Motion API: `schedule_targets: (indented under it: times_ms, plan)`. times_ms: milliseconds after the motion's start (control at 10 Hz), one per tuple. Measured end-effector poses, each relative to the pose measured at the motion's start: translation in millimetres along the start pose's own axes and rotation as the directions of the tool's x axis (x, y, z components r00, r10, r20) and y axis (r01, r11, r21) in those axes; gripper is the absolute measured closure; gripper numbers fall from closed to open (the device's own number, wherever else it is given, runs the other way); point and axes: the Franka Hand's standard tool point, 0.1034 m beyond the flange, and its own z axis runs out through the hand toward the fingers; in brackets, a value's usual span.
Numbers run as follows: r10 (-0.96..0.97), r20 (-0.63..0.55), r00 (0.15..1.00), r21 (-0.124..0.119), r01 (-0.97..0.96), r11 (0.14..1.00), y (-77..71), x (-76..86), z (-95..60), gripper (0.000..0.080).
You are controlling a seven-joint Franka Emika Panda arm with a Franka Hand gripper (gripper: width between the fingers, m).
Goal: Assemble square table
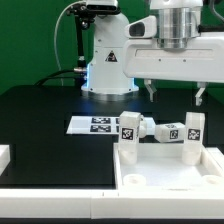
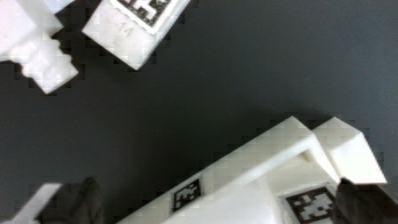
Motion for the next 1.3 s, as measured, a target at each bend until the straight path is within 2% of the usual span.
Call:
schedule_targets:
  times_ms: [100, 200, 300, 600, 700, 900, 1000, 1100, 1300]
  plan:
    - [0.098, 0.005, 0.995, 0.016, -0.098, 0.995, 12.0, -10.9, 14.9, 0.0151]
    - [0.157, 0.017, 0.987, 0.01, -0.157, 0.988, 18.5, -24.9, 28.6, 0.0151]
    - [0.169, 0.025, 0.985, 0.003, -0.169, 0.986, 19.2, -30.6, 35.1, 0.0151]
    - [0.198, 0.025, 0.98, 0.011, -0.199, 0.98, 20.7, -28.8, 35.2, 0.0151]
    - [0.261, 0.037, 0.965, 0.016, -0.261, 0.965, 24.9, -31.7, 41.0, 0.0151]
    - [0.291, 0.052, 0.955, -0.014, -0.291, 0.957, 30.0, -46.7, 61.6, 0.0151]
    - [0.314, 0.031, 0.949, -0.011, -0.314, 0.949, 35.1, -43.7, 69.6, 0.0151]
    - [0.316, 0.033, 0.948, -0.02, -0.316, 0.949, 32.4, -44.5, 78.4, 0.0151]
    - [0.317, 0.036, 0.948, -0.019, -0.317, 0.948, 21.6, -44.5, 83.1, 0.0151]
